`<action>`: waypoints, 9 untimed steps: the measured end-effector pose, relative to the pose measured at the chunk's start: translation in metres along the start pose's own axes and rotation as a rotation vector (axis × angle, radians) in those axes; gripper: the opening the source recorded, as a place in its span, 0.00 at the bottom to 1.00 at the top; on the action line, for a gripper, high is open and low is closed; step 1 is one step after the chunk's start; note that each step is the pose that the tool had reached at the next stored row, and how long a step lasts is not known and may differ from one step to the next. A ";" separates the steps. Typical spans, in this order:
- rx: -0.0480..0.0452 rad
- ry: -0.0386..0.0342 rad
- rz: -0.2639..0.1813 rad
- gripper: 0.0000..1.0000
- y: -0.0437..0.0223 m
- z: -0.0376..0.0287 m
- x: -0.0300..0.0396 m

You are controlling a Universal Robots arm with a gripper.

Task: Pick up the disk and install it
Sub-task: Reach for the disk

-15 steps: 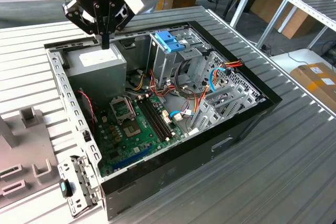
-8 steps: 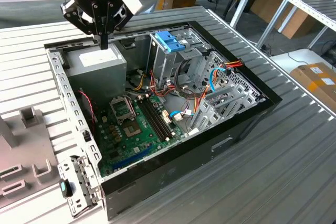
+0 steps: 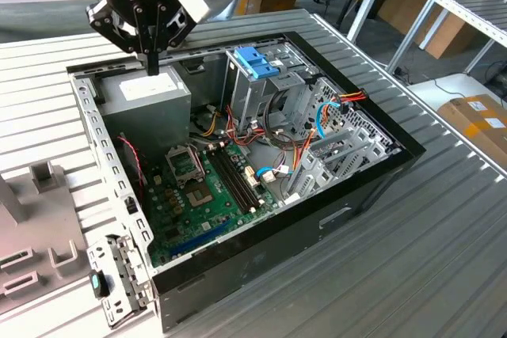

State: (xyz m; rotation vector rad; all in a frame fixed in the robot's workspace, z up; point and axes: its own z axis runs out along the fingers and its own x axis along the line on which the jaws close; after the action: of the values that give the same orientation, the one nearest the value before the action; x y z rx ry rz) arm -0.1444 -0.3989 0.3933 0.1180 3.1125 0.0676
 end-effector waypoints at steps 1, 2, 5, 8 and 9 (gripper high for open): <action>0.0000 0.0000 0.000 0.10 0.0000 0.0000 0.0005; 0.0000 0.0000 0.000 0.10 -0.0002 0.0000 0.0020; 0.0000 0.0000 0.000 0.10 -0.0004 -0.0001 0.0050; 0.0000 0.0000 0.000 0.10 -0.0006 -0.0002 0.0080; 0.0000 0.0000 0.000 0.10 -0.0007 -0.0003 0.0094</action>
State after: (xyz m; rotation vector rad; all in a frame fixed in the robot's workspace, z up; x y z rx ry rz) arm -0.1538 -0.3989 0.3933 0.1181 3.1125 0.0676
